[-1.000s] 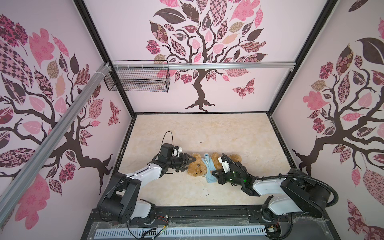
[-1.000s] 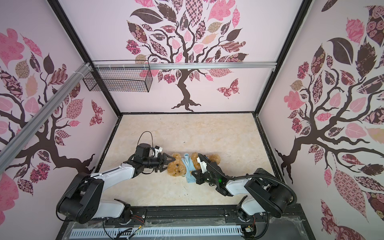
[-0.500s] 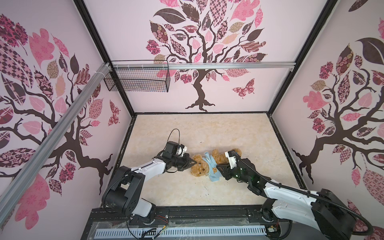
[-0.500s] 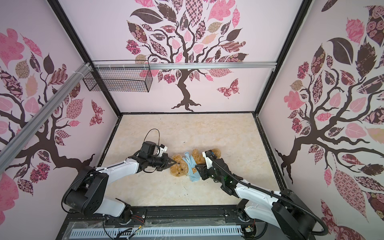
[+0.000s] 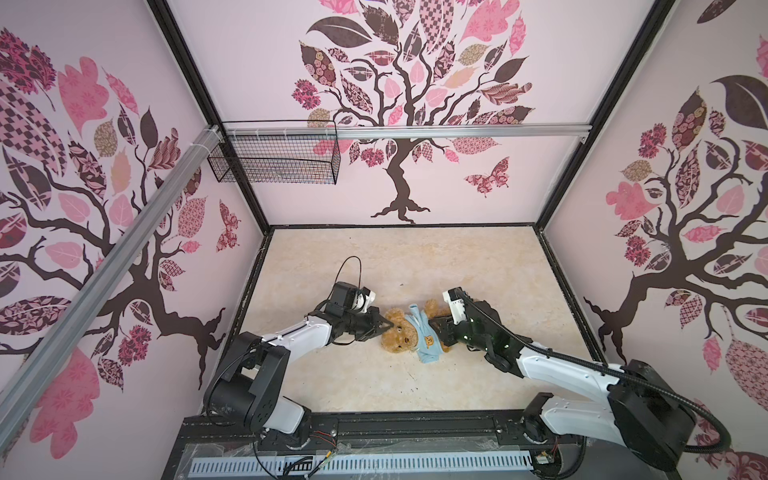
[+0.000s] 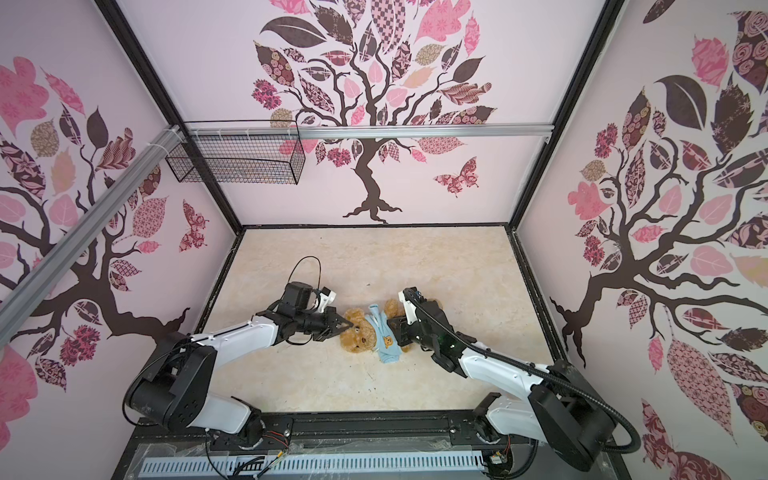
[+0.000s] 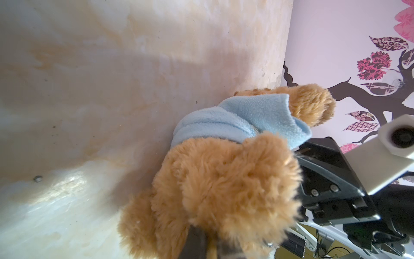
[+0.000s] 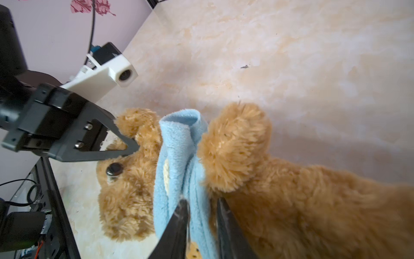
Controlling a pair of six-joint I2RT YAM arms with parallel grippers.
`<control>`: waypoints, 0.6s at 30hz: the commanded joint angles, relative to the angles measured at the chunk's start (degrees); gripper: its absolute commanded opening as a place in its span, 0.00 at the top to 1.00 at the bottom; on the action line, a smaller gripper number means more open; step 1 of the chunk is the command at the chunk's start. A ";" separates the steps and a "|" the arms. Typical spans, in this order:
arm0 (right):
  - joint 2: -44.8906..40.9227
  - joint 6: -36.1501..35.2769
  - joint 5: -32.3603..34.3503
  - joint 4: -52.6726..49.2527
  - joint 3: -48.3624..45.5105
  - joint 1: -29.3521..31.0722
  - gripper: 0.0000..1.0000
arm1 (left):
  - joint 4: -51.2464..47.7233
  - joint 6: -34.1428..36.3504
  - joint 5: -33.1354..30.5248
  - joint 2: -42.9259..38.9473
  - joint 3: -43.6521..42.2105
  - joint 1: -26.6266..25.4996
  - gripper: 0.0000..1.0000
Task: Dress the teddy bear
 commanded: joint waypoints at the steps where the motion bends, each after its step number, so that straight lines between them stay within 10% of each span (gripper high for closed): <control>1: 2.93 -0.55 -0.78 1.45 2.65 -0.22 0.75 | -0.38 1.39 0.24 0.27 2.17 -0.26 1.00; 18: 9.03 6.62 -3.83 10.72 2.39 -0.17 0.98 | -0.09 1.16 0.30 0.28 2.36 -0.53 1.00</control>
